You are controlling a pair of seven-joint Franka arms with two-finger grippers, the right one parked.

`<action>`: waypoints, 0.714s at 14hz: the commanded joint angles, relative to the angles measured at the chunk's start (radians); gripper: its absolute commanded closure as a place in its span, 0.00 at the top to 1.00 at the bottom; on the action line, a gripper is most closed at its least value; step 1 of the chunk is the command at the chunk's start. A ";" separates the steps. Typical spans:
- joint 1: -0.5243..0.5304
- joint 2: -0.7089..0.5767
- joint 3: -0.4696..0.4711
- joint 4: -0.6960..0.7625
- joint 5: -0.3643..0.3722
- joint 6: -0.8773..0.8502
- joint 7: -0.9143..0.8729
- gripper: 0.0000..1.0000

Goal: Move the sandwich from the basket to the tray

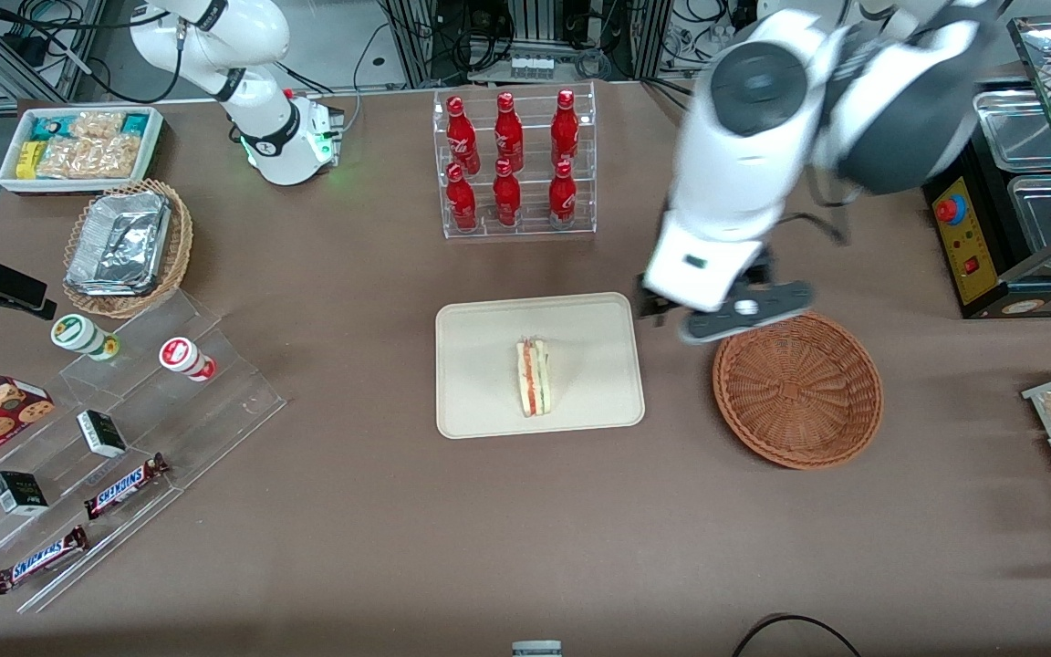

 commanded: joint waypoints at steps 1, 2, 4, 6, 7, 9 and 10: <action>0.094 -0.105 -0.003 -0.078 -0.040 -0.025 0.163 1.00; 0.136 -0.131 -0.003 -0.094 -0.065 -0.025 0.203 1.00; 0.210 -0.186 -0.001 -0.135 -0.105 -0.026 0.333 1.00; 0.253 -0.249 0.011 -0.186 -0.146 -0.025 0.464 1.00; 0.234 -0.290 0.099 -0.221 -0.172 -0.014 0.505 1.00; 0.159 -0.355 0.279 -0.247 -0.270 -0.023 0.640 1.00; 0.154 -0.383 0.314 -0.273 -0.278 -0.029 0.695 1.00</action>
